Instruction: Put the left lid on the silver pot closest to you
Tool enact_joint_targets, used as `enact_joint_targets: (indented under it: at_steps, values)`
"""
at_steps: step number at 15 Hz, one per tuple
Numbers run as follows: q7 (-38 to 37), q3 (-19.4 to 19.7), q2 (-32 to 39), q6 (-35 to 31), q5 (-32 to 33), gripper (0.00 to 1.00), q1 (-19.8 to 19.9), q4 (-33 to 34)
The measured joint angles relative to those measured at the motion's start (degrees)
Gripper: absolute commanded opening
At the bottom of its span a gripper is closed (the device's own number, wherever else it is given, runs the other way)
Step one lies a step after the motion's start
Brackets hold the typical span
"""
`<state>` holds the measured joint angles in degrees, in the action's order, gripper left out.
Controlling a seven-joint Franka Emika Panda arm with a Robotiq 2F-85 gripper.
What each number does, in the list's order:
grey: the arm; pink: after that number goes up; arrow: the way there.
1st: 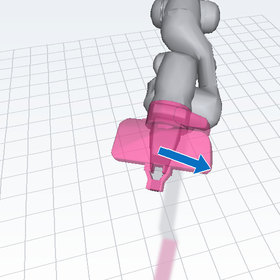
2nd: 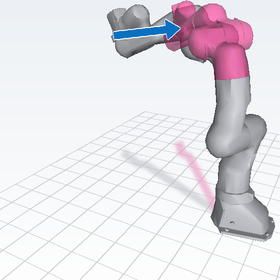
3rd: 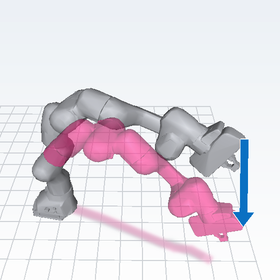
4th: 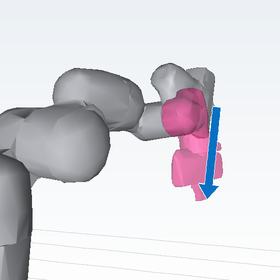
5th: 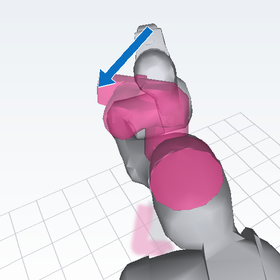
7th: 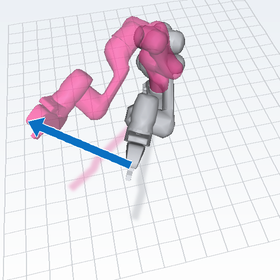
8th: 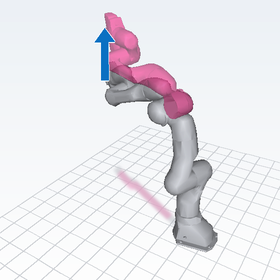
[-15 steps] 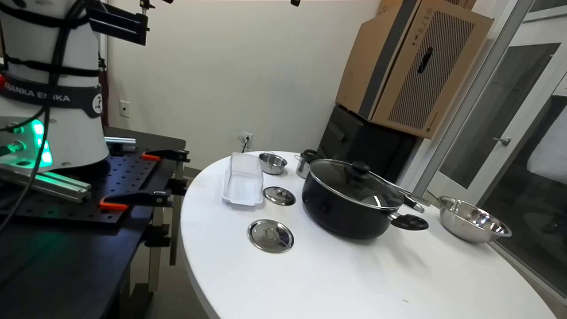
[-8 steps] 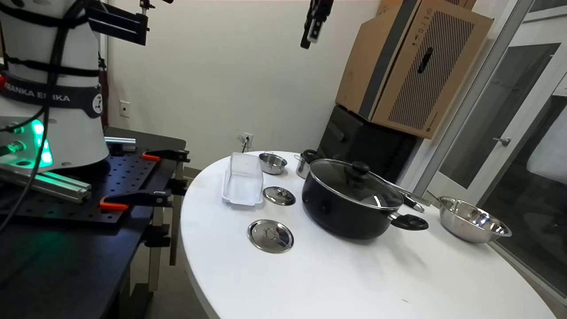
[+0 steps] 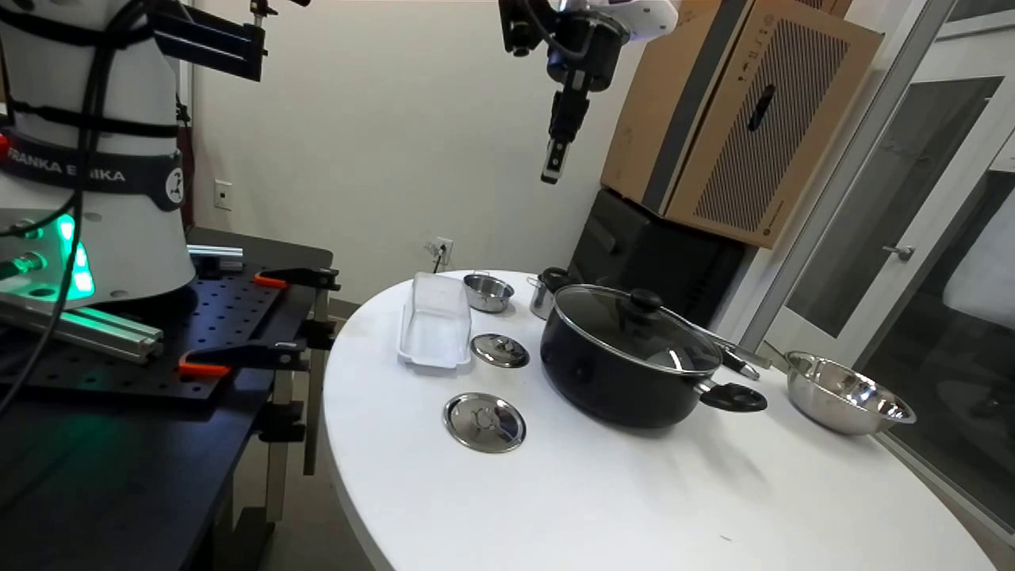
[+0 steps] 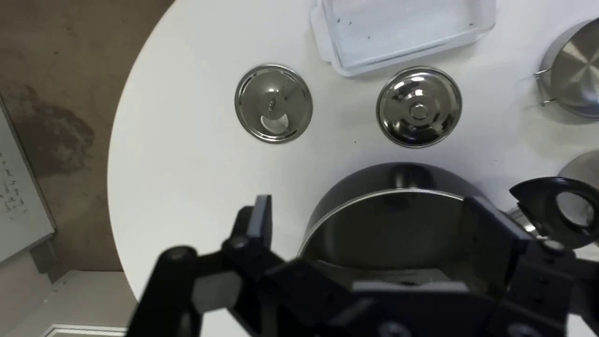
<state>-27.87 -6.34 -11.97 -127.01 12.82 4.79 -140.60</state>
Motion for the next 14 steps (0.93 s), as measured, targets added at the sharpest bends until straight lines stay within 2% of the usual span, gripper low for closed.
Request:
enact_joint_targets:
  at_steps: [2,11,14]
  values:
    - [-2.0,0.2,1.8,0.0,0.7,1.0,0.3,0.0]
    - [-2.0,0.2,2.0,-0.3,0.9,1.0,0.0,-0.2]
    - [-2.0,0.3,4.2,-1.7,2.2,1.0,0.0,-0.5]
